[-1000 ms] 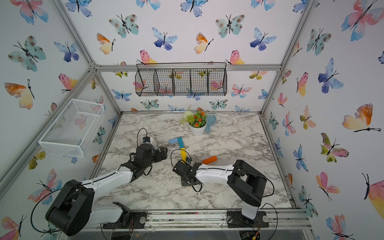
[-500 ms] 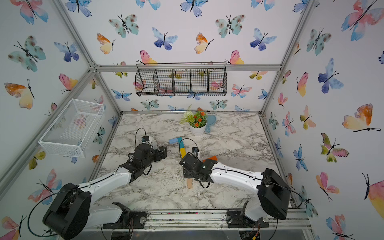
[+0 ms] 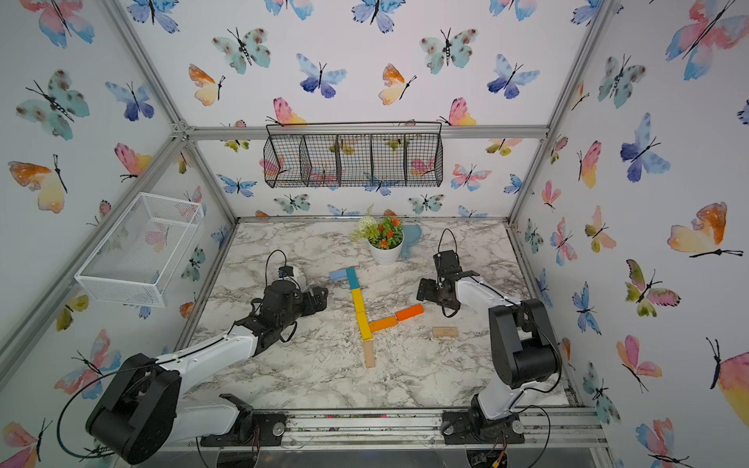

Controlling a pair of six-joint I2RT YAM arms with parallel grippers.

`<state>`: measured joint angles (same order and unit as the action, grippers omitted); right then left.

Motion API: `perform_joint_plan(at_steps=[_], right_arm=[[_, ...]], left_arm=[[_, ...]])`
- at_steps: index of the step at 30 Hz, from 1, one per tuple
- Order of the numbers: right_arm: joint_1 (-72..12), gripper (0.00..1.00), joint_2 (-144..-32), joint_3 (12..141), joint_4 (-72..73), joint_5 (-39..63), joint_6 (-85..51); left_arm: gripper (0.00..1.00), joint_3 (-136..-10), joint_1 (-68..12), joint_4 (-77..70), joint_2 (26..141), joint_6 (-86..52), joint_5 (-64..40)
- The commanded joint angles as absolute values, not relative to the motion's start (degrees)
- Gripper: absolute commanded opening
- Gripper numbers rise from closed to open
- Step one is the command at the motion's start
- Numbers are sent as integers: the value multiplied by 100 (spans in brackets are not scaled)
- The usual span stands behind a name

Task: Assemble a giraffe with building blocks
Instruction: Pick up the building block from the center of the board.

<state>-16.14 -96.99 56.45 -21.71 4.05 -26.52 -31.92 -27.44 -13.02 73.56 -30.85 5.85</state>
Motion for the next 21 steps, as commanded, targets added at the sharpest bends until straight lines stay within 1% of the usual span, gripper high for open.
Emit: perform_joint_plan(at_steps=[1,6,11,16,21], right_arm=[[-1626,92,-9729,5399,-2130,885,-2471],[-1626,92,-9173,4647,-2086,958,-2729],[-1628,92,-8369,3908,-2118,1046,-3118],[-1635,92,-7680,3433,-2131,1285,-3471],[-1653,87,-7242,3183,-2191,1499,-3600]], left_arm=[[98,-3162,-2746,-1380,7374,-2997,442],[98,-3144,-2749,-1380,7322,-3005,433],[98,-3129,-2748,-1397,7328,-3006,434],[98,-3146,-2747,-1405,7371,-3023,388],[98,-3138,-2748,-1396,7365,-3024,428]])
